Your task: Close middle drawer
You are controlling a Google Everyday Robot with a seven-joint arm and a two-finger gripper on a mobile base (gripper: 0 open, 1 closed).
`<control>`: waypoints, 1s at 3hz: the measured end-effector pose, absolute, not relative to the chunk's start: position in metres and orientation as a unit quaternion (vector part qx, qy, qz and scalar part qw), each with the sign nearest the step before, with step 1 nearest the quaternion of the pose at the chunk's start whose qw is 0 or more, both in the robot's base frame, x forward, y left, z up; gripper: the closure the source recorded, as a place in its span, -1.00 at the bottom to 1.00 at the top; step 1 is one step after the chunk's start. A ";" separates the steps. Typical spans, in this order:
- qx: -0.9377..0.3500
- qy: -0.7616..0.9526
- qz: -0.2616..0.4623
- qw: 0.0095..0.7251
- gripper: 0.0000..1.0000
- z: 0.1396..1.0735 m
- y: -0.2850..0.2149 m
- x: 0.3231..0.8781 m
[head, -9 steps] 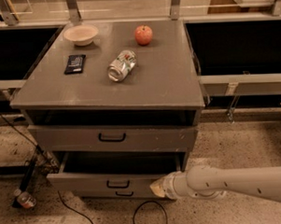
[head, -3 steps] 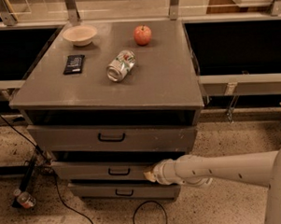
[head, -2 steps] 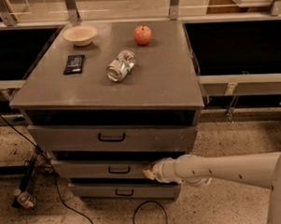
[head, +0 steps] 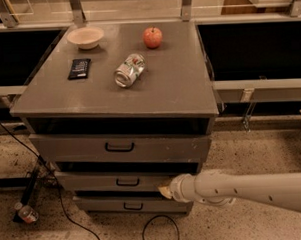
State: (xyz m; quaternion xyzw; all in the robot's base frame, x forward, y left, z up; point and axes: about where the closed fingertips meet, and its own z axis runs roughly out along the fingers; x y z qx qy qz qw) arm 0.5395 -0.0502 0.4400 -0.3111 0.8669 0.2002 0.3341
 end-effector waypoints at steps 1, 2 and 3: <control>-0.278 0.880 0.192 0.333 1.00 0.445 -0.085 0.503; -0.219 0.899 0.179 0.334 1.00 0.447 -0.132 0.449; -0.130 0.919 0.150 0.341 0.95 0.456 -0.197 0.386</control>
Offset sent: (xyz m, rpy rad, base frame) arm -0.1666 -0.1588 0.0082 0.0217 0.0811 -0.3836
